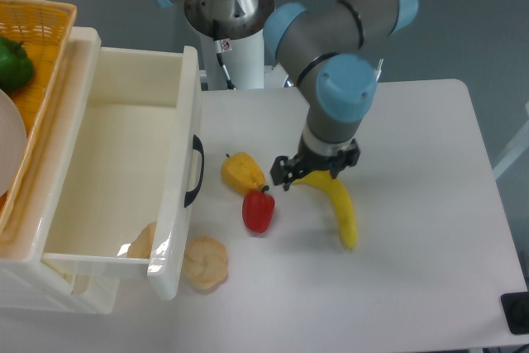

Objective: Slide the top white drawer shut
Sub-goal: 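Lower the gripper and swing it toward the open drawer's front face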

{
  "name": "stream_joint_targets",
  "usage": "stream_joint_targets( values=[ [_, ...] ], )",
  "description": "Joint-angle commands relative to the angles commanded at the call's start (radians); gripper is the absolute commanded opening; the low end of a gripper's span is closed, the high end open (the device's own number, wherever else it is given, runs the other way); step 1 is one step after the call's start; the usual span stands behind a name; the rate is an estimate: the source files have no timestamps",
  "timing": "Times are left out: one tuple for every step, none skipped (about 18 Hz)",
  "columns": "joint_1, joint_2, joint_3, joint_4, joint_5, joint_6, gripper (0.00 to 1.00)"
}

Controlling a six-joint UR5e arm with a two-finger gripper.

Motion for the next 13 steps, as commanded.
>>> stream_joint_targets(
  values=[
    [-0.006, 0.0, 0.0, 0.0, -0.026, 0.0, 1.0],
    [-0.009, 0.0, 0.0, 0.0, -0.043, 0.0, 1.0],
    [-0.021, -0.002, 0.0, -0.002, -0.052, 0.0, 1.0],
    [-0.034, -0.003, 0.0, -0.002, -0.054, 0.0, 1.0],
    [-0.041, -0.006, -0.002, -0.002, -0.055, 0.0, 1.0],
    [-0.051, -0.008, 0.0, -0.002, -0.055, 0.0, 1.0],
    [-0.057, -0.011, 0.0, -0.002, -0.057, 0.0, 1.0],
    [-0.066, -0.017, 0.0, -0.002, -0.057, -0.002, 1.0],
    [-0.072, -0.02, 0.0, -0.002, -0.057, -0.002, 1.0],
    [-0.074, -0.024, -0.002, -0.002, -0.057, -0.002, 1.0],
    [-0.077, -0.026, -0.002, -0.002, -0.062, 0.0, 1.0],
    [-0.08, -0.029, 0.0, -0.002, -0.069, 0.002, 1.0],
    [-0.08, -0.029, 0.0, -0.002, -0.078, 0.012, 1.0]
  ],
)
